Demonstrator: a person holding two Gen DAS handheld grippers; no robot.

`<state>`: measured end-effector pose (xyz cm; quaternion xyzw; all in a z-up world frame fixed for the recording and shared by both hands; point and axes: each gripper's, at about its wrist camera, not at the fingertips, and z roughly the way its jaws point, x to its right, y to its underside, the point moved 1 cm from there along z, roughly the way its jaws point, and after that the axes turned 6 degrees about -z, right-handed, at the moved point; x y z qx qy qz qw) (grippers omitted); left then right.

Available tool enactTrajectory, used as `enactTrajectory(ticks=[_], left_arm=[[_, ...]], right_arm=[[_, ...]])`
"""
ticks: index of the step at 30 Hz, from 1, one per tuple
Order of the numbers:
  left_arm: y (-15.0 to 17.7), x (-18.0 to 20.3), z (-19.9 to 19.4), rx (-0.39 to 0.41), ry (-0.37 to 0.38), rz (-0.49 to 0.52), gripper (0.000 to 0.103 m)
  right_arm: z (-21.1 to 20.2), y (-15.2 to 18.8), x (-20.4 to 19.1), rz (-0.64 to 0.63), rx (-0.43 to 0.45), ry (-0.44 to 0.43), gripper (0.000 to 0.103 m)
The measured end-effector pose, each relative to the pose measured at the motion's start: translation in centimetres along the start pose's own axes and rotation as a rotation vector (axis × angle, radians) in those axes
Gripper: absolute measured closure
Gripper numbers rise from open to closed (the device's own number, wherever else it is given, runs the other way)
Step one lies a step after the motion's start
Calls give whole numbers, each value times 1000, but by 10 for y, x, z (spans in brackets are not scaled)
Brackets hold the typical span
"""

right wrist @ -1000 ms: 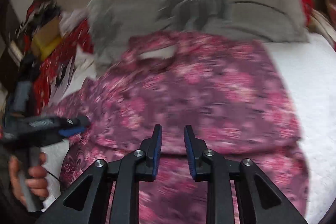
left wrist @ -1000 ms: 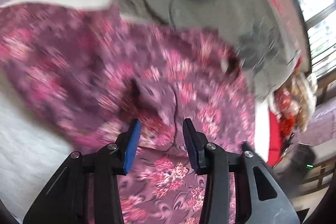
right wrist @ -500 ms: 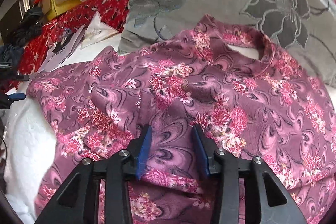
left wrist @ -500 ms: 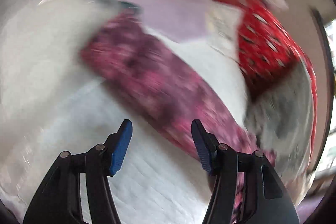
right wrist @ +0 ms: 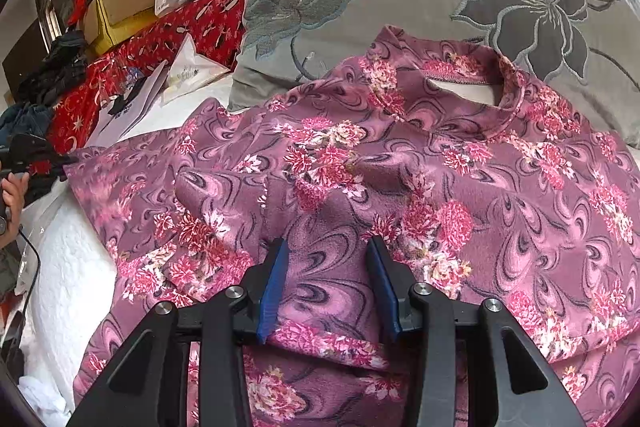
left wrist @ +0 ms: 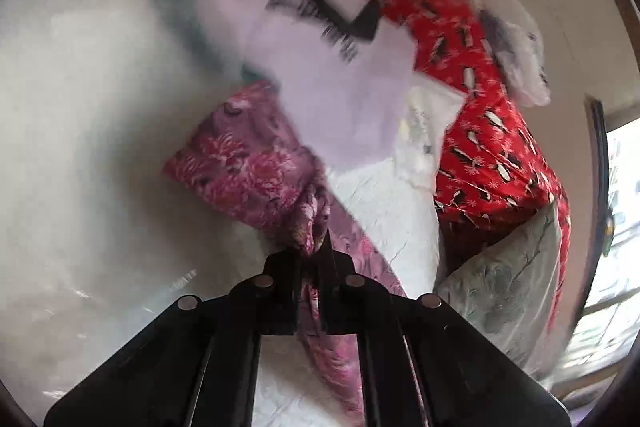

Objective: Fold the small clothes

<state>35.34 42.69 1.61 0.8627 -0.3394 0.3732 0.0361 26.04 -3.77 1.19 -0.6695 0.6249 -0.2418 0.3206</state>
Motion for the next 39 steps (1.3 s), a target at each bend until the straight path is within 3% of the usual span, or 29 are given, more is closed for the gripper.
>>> enactTrajectory(ticks=[4,6,8,10,11,16,17,19,20,23,29,35,39], left_arm=[[2,1,0,-12,-43,53,98],[3,-7,8,-35,-43,15,97],[2,-22,14,-65,30,-70,89],[-1,-34,20,-93,90,-155,65],[-2,-37,20,-98,103,-182,62],[-9,-45,26,-91,114,-279,64],[-9,-41,26,-81,107,-264,65],[-7,-30,23,-64,91,-209,95],[-5,-22,22,-63,91,-167,97],[10,11,11,-52,71,-36,98],[56,66,-4,-73,123,130,100],[109,113,-12,-132,190,219,100],[142,139,-13,-172,206,278,100]], right_arm=[[-1,1,1,4,6,-7,59],[-2,2,1,4,7,-6,59],[-1,2,1,4,7,-6,59],[-1,2,1,4,7,-7,59],[-1,2,1,3,5,-10,59],[-3,2,2,6,8,-17,59],[-3,2,2,7,8,-17,59],[-3,2,2,7,8,-18,59],[-3,2,2,7,8,-18,59],[-3,2,4,16,8,-31,58],[-6,-5,11,48,-20,-73,59],[-32,-8,19,8,-41,-14,58],[-54,-1,51,-26,-28,84,51]])
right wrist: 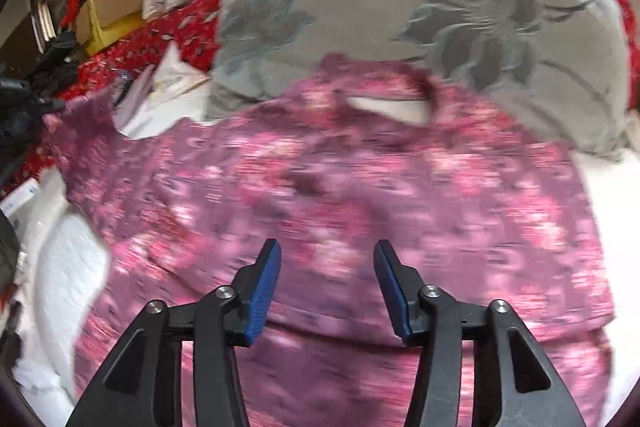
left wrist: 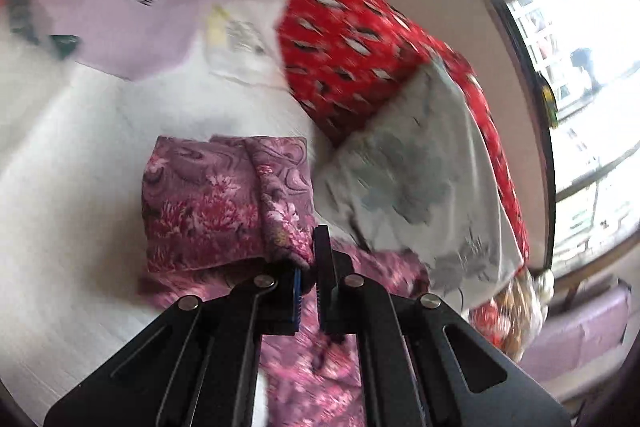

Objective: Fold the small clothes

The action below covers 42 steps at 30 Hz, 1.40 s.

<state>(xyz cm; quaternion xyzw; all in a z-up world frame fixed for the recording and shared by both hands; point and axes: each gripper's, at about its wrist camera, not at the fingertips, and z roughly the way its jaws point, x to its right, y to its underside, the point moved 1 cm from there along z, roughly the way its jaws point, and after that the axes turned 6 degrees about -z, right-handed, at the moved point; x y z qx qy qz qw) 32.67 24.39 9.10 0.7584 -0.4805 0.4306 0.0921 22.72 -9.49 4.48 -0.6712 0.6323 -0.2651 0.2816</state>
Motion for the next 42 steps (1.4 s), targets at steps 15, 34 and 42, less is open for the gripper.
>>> enactTrajectory(ticks=[15,34,42], left_arm=[[107,102,60,-179,62,134,100],[209,83,134,-418,-62,202,80],[177,29,63,-298,-8,114,53]], right_arm=[[-17,65,112,148,-13,123,37],[-16,67,114,167,13,56,25],[-28,35,90,145,-15,39,26]])
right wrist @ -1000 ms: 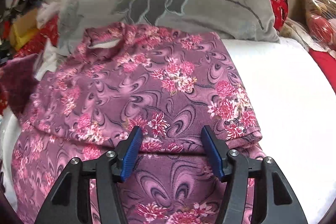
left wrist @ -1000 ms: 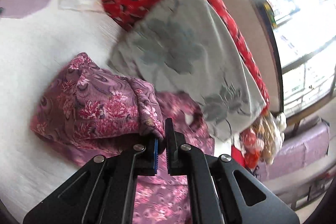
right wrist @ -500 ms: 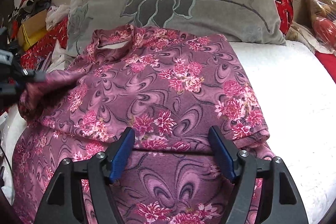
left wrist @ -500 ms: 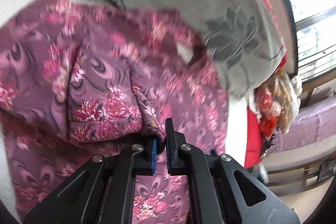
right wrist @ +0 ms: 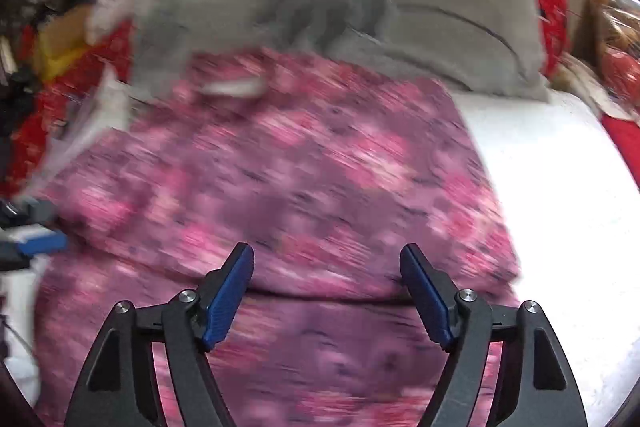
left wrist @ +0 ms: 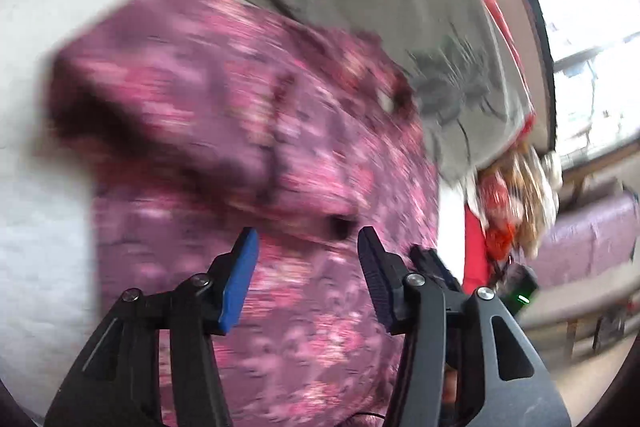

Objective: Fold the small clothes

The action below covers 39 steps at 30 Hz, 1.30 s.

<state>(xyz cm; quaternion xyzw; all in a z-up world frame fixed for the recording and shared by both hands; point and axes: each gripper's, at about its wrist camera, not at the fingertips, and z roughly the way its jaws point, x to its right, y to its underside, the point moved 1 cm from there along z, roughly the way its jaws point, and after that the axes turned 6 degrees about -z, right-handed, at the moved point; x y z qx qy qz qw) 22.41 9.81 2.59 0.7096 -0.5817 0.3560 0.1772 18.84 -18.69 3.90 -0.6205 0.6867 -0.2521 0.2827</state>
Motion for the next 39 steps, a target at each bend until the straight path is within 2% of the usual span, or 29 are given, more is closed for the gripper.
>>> enactTrajectory(ticks=[5,7,9,13,15,16,17,18,19,23,26,27,28,33,36,37,38,39], left_arm=[[-15,-46,3,1,58,-203,53],[-17,-60,7,-17,95,-263,53],[-18,-68,11,-26,116,-292,53],[-18,-68,14,-32,135,-287,53],[-18,-69,14,-33,134,-283,53],[-18,-69,14,-32,133,-283,53],[-18,-69,14,-32,132,-281,53],[-18,-69,14,-32,131,-279,53],[-18,-68,15,-31,130,-277,53],[-17,-66,16,-24,116,-263,53],[-16,-62,16,-16,88,-242,53],[-15,-61,16,-13,79,-236,53],[-14,-60,16,-12,73,-232,53],[-12,-58,14,-16,49,-215,53],[-10,-57,12,-18,48,-217,53],[-10,-56,11,-19,54,-218,53],[-9,-55,11,-22,63,-218,53],[-7,-53,12,-25,68,-216,53]], right_arm=[[-16,-25,-80,-194,65,-115,26],[-15,-26,-111,-286,70,-128,26],[-6,-22,-137,-388,58,-115,26],[16,-22,-158,-495,28,-53,28],[22,-28,-163,-503,47,-52,36],[23,-32,-162,-490,51,-73,53],[22,-34,-159,-467,45,-98,78],[22,-38,-153,-422,31,-136,90],[21,-42,-145,-365,29,-166,91],[8,-50,-96,-121,60,-262,91],[0,-47,-45,83,71,-294,91],[-1,-44,-30,136,70,-297,91],[-2,-41,-16,183,66,-261,91],[-4,-6,55,436,37,-247,90],[-1,12,81,564,22,-227,84],[-2,17,89,603,26,-227,80],[-2,17,94,621,33,-234,69],[-2,16,96,632,41,-234,63]])
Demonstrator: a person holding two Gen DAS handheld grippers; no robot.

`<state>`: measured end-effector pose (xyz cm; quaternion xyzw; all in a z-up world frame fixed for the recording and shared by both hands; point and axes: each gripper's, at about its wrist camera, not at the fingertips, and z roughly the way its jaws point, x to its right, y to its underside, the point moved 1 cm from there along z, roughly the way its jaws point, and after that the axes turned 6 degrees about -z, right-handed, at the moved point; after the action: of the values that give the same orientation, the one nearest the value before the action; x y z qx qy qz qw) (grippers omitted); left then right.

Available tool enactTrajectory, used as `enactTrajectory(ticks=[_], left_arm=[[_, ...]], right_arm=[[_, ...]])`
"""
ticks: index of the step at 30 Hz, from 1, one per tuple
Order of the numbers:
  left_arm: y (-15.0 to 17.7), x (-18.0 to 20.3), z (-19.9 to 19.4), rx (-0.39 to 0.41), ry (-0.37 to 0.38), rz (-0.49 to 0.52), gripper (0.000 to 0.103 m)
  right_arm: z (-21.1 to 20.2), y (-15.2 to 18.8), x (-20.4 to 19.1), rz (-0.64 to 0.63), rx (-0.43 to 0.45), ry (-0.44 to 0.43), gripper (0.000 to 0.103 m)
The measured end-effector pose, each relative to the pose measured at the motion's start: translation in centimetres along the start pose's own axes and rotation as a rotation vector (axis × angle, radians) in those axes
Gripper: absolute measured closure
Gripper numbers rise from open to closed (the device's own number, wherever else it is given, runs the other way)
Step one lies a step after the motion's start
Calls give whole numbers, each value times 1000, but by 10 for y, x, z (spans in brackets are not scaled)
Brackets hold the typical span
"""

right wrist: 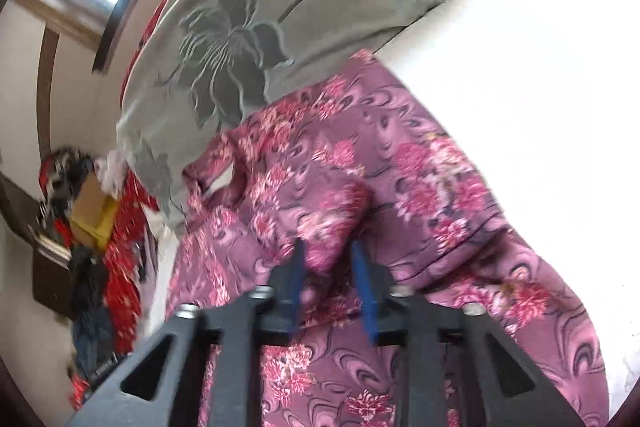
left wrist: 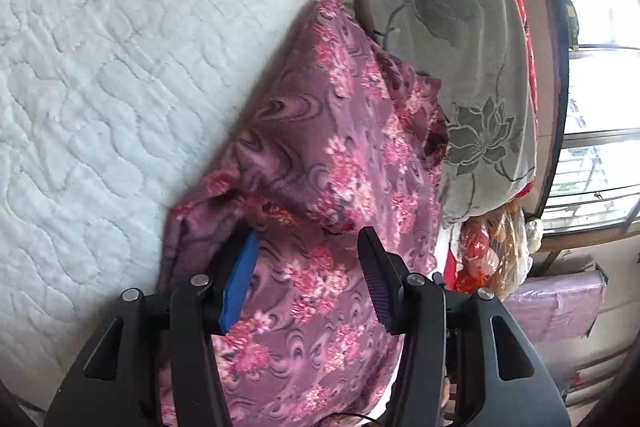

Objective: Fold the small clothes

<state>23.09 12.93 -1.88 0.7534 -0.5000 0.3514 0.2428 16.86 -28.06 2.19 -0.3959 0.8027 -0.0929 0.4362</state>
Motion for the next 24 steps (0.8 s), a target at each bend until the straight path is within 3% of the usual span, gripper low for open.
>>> enactTrajectory(ticks=[1,2,4,5,7,10,12,14,16,18,20,21,24], left_arm=[[1,1,1,3,3,4,53],[1,3,3,1,5,4,53],[0,7,7,-3,0,4,53],[-1,9,8,0,-1,4,53],[-3,13,5,16,3,15,53],[-8,16,6,30,-18,36,53],[-10,11,11,28,-54,29,53],[-11,2,18,7,-71,-2,53],[-10,-3,16,6,-55,-6,53],[-5,-1,10,-5,-67,12,53],[4,7,2,-16,-47,57,53],[8,14,-2,-14,-40,90,53],[13,38,-2,18,-68,193,53]], right_arm=[[-1,-3,2,5,11,-7,52],[3,-6,1,8,12,-16,48],[13,-12,-1,16,-4,-21,48],[18,-16,-3,20,-8,-46,61],[22,-26,-16,-25,-21,-66,96],[-8,-38,-25,-46,133,-120,97],[-18,-46,-18,-17,192,-110,97],[-14,-45,0,20,159,-59,97],[-3,-35,18,16,67,35,97],[4,-27,28,5,-21,73,96],[-8,-25,26,-12,-4,101,90],[-22,-28,20,-41,45,116,90],[-42,-34,0,-125,127,49,89]])
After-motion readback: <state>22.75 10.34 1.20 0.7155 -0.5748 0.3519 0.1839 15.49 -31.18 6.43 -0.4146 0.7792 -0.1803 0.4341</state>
